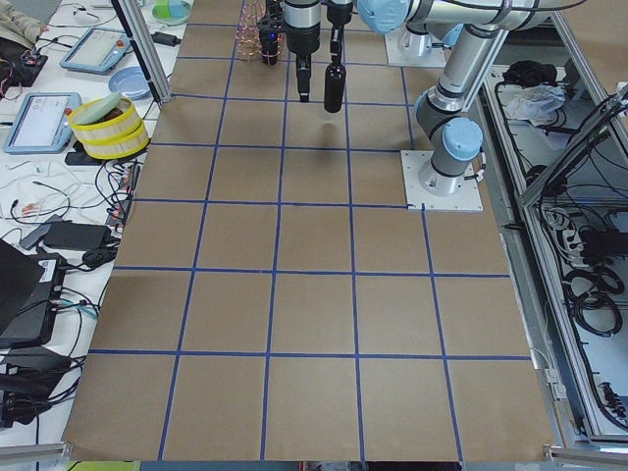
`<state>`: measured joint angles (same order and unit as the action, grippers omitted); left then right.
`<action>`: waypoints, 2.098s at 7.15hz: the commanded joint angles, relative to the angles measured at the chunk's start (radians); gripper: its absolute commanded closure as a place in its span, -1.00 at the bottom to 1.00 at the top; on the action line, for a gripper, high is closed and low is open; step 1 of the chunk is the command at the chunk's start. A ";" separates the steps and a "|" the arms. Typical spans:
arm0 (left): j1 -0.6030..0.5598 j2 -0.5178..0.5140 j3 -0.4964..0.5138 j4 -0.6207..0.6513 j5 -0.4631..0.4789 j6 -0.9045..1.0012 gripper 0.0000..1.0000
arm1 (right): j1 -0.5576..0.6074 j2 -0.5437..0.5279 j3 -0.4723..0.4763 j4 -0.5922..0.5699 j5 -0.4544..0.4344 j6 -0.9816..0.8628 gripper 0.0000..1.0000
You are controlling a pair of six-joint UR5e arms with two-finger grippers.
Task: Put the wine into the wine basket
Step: 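Carry the bottle with the right gripper over the copper wire basket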
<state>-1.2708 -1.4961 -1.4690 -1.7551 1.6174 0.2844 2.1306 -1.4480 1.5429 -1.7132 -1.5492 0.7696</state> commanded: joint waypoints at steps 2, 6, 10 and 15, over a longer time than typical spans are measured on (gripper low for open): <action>-0.176 0.000 -0.008 -0.003 0.001 -0.231 -1.00 | -0.292 -0.098 -0.084 0.212 0.003 -0.208 0.99; -0.349 -0.026 -0.008 0.058 -0.002 -0.423 -1.00 | -0.443 -0.112 -0.118 0.247 -0.021 -0.316 1.00; -0.383 -0.050 -0.011 0.080 -0.001 -0.418 -1.00 | -0.608 -0.118 -0.125 0.279 -0.048 -0.514 1.00; -0.375 -0.047 -0.007 0.106 0.001 -0.392 -1.00 | -0.698 0.064 -0.288 0.250 -0.003 -0.599 1.00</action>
<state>-1.6507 -1.5459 -1.4758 -1.6470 1.6173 -0.1186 1.4344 -1.4172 1.2675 -1.4458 -1.5536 0.1810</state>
